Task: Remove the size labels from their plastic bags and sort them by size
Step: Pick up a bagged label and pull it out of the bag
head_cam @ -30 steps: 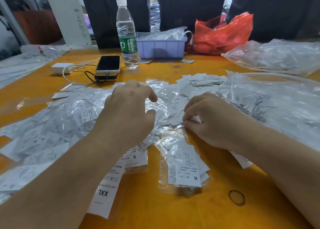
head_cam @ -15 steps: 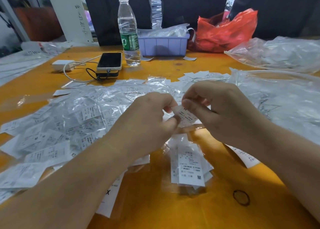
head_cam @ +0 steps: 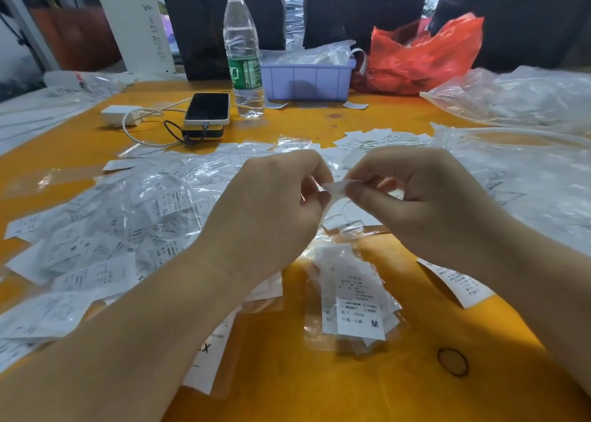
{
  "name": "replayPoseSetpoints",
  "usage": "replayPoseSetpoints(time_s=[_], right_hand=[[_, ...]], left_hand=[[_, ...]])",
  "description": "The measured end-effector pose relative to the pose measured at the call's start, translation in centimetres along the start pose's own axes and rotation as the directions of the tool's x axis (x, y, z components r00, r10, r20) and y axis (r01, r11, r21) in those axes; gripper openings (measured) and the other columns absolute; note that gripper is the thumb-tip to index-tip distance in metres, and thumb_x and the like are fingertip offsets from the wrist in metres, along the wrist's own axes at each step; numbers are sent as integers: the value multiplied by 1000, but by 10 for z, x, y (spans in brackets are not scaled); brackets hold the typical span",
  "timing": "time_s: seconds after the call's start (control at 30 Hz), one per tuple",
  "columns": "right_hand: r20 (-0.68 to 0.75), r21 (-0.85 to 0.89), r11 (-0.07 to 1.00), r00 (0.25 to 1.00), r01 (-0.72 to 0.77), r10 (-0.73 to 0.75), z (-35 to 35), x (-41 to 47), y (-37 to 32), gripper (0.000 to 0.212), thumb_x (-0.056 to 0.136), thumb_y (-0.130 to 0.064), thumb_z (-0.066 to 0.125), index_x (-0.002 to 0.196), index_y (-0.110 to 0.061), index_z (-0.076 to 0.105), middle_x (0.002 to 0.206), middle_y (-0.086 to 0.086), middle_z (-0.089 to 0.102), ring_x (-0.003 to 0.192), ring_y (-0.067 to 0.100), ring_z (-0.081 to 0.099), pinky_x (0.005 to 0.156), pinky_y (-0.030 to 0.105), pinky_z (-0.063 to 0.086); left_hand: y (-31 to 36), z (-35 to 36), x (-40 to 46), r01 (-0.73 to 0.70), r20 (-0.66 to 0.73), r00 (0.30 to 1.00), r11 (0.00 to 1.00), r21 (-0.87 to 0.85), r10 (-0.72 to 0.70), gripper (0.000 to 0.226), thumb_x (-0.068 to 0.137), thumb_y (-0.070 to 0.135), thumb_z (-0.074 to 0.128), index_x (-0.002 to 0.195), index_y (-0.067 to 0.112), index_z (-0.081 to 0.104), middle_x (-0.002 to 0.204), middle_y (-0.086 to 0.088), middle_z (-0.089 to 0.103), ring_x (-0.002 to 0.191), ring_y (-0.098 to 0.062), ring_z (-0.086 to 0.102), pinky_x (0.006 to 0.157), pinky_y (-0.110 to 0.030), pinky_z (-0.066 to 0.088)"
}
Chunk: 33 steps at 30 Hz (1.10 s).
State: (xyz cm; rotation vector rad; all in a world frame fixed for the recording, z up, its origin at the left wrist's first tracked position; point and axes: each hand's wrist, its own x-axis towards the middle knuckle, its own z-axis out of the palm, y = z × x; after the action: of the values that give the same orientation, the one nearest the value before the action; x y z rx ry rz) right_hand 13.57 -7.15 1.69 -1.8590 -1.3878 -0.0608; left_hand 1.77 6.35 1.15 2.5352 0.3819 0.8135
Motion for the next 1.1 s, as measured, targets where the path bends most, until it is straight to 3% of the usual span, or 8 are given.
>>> replayPoseSetpoints(time_s=[0.1, 0.23, 0.37, 0.47, 0.67, 0.77, 0.93, 1.1], right_hand=[[-66, -46, 999, 998, 8, -11, -1, 0, 0, 12, 88, -16, 65, 87, -13, 76, 80, -8, 69, 78, 7, 61, 70, 20, 48], [-147, -136, 991, 989, -14, -6, -7, 3, 4, 13, 91, -14, 64, 83, -17, 74, 86, -8, 70, 81, 10, 60, 66, 22, 49], [105, -272, 955, 983, -117, 150, -6, 4, 11, 11, 89, -31, 66, 94, -25, 74, 102, -13, 62, 92, 8, 55, 76, 23, 46], [263, -318, 943, 947, -98, 187, -4, 2, 12, 15, 87, -36, 68, 96, -26, 74, 97, -15, 61, 86, 5, 54, 66, 17, 37], [157, -326, 944, 982, -47, 103, -6, 3, 11, 14, 87, -30, 67, 75, -22, 69, 82, -12, 62, 76, 4, 54, 60, 16, 36], [120, -295, 952, 985, -84, 124, -3, 1, 13, 15, 87, -29, 66, 77, -19, 71, 77, -10, 64, 76, 7, 58, 64, 22, 46], [7, -231, 964, 991, -131, 137, -6, 3, 12, 13, 89, -22, 66, 77, -21, 70, 79, -12, 68, 72, 6, 61, 62, 23, 51], [35, -212, 965, 986, -152, 163, -5, 4, 12, 12, 88, -18, 66, 76, -17, 70, 77, -4, 68, 68, 12, 61, 64, 35, 54]], left_hand=[[0, 0, 0, 14, -10, 1000, 1000, 5, -14, 10, 89, 23, 68, 93, 31, 67, 77, 16, 65, 72, -4, 60, 62, -18, 48], [0, -1, 2, 2, -46, 999, 1000, 1, -2, 6, 92, 23, 63, 88, 24, 68, 89, 12, 70, 72, -8, 59, 55, -6, 44], [0, -2, 2, 24, -42, 999, 998, -51, -26, 15, 93, 26, 60, 78, 24, 62, 88, 21, 65, 73, -3, 60, 55, -14, 51], [1, -1, 1, 17, -5, 1000, 997, -81, -17, 17, 92, 26, 60, 76, 25, 61, 82, 18, 65, 71, -2, 61, 51, -20, 52], [3, 0, 1, 65, 51, 997, 982, -175, -57, 17, 92, 32, 61, 75, 29, 60, 78, 11, 67, 78, -4, 61, 57, -29, 51], [4, -1, 0, 72, 57, 996, 978, -194, -62, 16, 92, 32, 62, 76, 29, 61, 76, 9, 68, 74, -8, 63, 56, -29, 51], [4, -2, 1, 88, 75, 994, 975, -204, -74, 17, 94, 29, 61, 77, 24, 62, 87, 12, 68, 80, -8, 64, 51, -12, 49], [3, -3, 2, 96, 70, 994, 972, -215, -83, 18, 95, 25, 59, 77, 26, 59, 90, 13, 69, 81, -11, 64, 50, -7, 45]])
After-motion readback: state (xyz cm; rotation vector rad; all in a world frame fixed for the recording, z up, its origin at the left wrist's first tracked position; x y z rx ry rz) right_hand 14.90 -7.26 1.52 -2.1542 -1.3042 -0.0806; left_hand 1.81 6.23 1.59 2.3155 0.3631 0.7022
